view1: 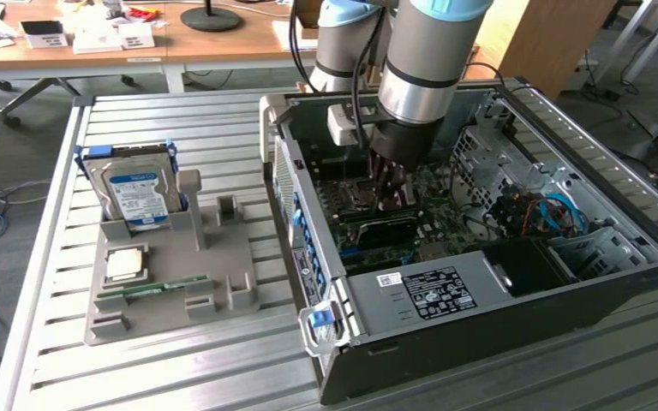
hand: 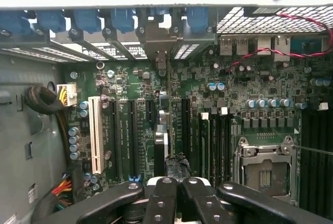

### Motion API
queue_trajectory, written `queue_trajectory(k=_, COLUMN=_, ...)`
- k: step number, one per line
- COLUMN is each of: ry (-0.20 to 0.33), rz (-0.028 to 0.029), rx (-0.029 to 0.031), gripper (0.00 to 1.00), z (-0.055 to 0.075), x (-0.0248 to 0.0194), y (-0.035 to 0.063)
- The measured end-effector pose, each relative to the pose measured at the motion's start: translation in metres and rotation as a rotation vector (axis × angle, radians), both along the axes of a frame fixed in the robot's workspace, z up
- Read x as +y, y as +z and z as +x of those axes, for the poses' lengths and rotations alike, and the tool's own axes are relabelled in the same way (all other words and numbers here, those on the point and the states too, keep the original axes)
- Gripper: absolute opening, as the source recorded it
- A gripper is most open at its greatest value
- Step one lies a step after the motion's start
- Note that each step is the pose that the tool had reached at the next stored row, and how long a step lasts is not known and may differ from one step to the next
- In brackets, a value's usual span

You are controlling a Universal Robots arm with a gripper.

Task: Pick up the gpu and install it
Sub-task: 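Press down on the gpu until it lock into place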

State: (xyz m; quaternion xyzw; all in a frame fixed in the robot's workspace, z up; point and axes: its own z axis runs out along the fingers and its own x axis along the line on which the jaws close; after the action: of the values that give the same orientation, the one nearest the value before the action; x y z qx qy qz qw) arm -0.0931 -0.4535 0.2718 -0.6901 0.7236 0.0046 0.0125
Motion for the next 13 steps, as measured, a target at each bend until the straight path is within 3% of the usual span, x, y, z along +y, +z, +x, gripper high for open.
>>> queue_trajectory(k=13, ry=0.0, rz=0.0, rx=0.0, gripper=0.11, z=0.0, x=0.0011, y=-0.0053)
